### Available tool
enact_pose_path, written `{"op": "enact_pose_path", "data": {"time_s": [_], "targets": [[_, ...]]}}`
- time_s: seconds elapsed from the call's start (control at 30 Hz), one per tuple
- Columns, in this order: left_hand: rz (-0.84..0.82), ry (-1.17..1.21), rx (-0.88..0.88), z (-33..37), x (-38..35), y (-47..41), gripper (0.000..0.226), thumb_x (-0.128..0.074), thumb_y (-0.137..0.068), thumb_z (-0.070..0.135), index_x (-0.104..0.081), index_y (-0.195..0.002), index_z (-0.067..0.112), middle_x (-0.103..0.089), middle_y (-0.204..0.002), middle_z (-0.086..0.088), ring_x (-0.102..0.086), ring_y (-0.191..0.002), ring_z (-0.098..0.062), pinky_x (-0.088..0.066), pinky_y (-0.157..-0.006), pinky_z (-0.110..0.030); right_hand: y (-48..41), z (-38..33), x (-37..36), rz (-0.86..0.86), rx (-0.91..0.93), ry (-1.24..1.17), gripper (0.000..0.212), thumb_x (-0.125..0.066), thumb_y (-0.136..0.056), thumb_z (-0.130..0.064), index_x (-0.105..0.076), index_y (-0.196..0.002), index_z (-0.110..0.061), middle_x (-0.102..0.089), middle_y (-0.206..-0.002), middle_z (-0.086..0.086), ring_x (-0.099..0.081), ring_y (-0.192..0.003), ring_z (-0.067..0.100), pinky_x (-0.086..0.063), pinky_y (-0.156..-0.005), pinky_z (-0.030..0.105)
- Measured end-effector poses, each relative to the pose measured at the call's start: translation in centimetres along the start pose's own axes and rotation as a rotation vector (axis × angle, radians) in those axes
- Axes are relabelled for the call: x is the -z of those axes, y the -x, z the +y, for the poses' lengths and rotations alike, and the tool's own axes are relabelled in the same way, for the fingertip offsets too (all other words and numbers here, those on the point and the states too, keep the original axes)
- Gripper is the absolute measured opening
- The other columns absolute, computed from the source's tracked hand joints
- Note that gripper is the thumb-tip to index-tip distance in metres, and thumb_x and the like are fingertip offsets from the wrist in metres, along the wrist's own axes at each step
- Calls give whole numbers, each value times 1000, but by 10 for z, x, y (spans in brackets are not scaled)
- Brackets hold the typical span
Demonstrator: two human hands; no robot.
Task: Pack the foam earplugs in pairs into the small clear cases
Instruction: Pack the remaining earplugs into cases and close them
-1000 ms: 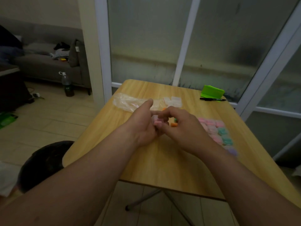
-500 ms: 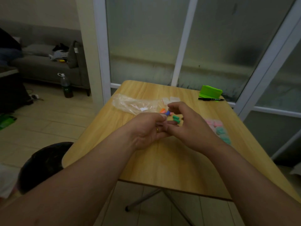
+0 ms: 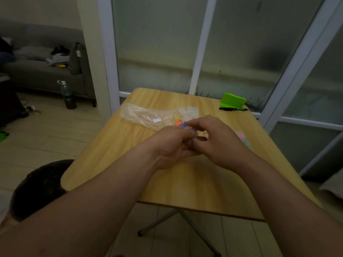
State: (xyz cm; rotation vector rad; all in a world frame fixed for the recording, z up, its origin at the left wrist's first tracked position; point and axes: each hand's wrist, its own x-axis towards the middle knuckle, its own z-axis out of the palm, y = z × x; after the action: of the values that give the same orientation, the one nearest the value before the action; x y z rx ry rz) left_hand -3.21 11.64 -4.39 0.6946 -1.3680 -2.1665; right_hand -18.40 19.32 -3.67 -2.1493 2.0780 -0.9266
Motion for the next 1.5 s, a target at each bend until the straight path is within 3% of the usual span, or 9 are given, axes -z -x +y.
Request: {"op": "enact_pose_path", "data": {"time_s": [0.07, 0.13, 0.23, 0.4, 0.63, 0.9, 1.07, 1.23, 1.5], "targets": [[-35, -31, 5, -1, -8, 0, 29, -51, -106, 5, -61, -132, -5, -62, -107, -19, -70, -88, -18, -64, -91, -42, 5, 3, 10, -21, -10, 18, 38, -75, -92, -26, -71, -129, -31, -64, -111, -8, -57, -105, 7, -45, -88, 23], [-34, -40, 26, -1, -16, -1, 30, -54, -107, 12, -63, -131, -2, -70, -112, -20, -72, -97, -25, -63, -91, -40, 12, 11, 23, -11, -38, 53, 33, -75, -95, -29, -71, -128, -30, -64, -110, -9, -57, -101, 3, -44, -86, 18], [65, -11, 30, 0, -22, -7, 29, -56, -107, 22, -60, -131, 7, -74, -122, -19, -75, -109, -30, -62, -93, -40, 27, 33, 47, 25, -123, 99, 37, -75, -95, -35, -69, -130, -26, -66, -114, -9, -60, -103, 4, -50, -88, 24], [144, -11, 10, 1, -24, -12, 26, -58, -104, 23, -62, -126, 9, -74, -109, -11, -72, -94, -26, -60, -93, -42, 59, 64, 71, -68, -305, 125, 38, -77, -94, -40, -67, -129, -31, -63, -120, -14, -58, -107, 1, -50, -84, 25], [180, -17, 3, -4, -32, -15, 30, -58, -104, 23, -64, -128, 7, -75, -108, -10, -72, -92, -24, -59, -93, -41, 76, 70, 70, -221, -308, 223, 35, -75, -91, -54, -68, -123, -43, -53, -112, -18, -52, -103, 1, -53, -92, 34], [177, -3, 10, -7, -39, -17, 31, -58, -103, 24, -64, -128, 7, -75, -109, -10, -72, -88, -22, -61, -80, -34, 78, 69, 71, -279, -352, 196, 36, -76, -91, -54, -69, -124, -41, -52, -111, -17, -54, -99, 3, -52, -88, 30], [212, 48, -19, 1, -33, -22, 21, -59, -102, 22, -66, -118, 9, -76, -100, -7, -72, -81, -19, -59, -77, -32, 77, 70, 71, -195, -372, 76, 34, -77, -91, -52, -67, -121, -41, -57, -108, -11, -57, -94, 6, -48, -79, 29], [439, 83, -219, 22, -9, -34, 14, -57, -105, 14, -68, -113, 10, -67, -74, 0, -57, -55, -9, -41, -52, -22, 58, 69, 57, -12, -348, 33, 21, -72, -97, -42, -71, -116, -34, -61, -101, -10, -59, -90, 5, -48, -74, 28], [556, 204, -224, 41, 20, -38, 26, -48, -110, 24, -70, -104, 11, -60, -63, 2, -48, -52, -10, -35, -46, -20, -23, 58, 15, 63, -306, 73, 11, -67, -99, -27, -75, -108, -29, -70, -102, -15, -63, -95, 4, -47, -76, 25]]}}
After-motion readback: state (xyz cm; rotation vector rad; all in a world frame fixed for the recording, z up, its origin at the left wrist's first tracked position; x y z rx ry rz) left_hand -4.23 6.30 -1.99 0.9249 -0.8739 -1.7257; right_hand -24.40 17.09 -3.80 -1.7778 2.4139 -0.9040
